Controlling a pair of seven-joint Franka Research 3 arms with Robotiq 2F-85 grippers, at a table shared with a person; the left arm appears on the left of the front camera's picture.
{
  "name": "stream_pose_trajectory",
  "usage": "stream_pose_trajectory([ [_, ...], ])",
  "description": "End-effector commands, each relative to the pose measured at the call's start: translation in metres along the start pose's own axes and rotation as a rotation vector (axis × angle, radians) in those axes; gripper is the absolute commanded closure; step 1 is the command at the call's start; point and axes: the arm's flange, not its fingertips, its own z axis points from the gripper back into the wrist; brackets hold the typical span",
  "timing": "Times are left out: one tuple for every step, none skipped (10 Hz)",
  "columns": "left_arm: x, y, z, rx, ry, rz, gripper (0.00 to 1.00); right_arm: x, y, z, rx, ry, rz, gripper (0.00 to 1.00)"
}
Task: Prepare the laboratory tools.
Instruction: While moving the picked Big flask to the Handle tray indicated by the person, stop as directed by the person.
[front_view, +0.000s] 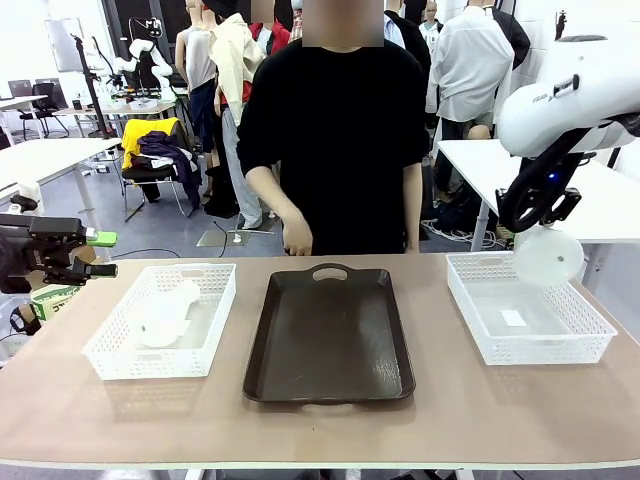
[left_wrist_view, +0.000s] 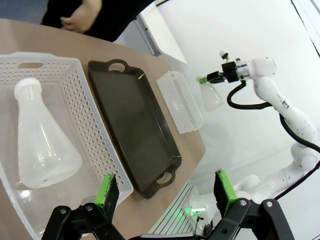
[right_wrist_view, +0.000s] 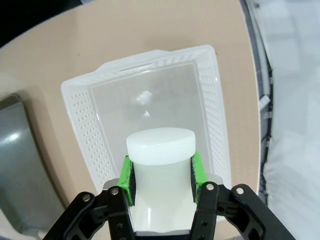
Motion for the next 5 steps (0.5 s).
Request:
stream_pose_trajectory([
  [0.0,0.0,0.002,-0.011,-0.003,-0.004,0.0,-0.015,-0.008,-0.002,0.057,-0.008,0.022,1.0],
  [0.0,0.0,0.002,-0.011,-0.003,-0.004,0.0,0.0,0.0,0.0,0.0,0.0,0.0,1.0],
  [0.0,0.0,0.002,-0.011,-0.003,-0.004,0.0,0.0,0.0,0.0,0.0,0.0,0.0,1.0],
  [0.0,0.0,0.002,-0.011,-0.003,-0.004,0.0,0.0,0.0,0.0,0.0,0.0,0.0,1.0],
  [0.0,0.0,0.002,-0.011,-0.003,-0.004,0.0,0.0,0.0,0.0,0.0,0.0,0.0,1.0],
])
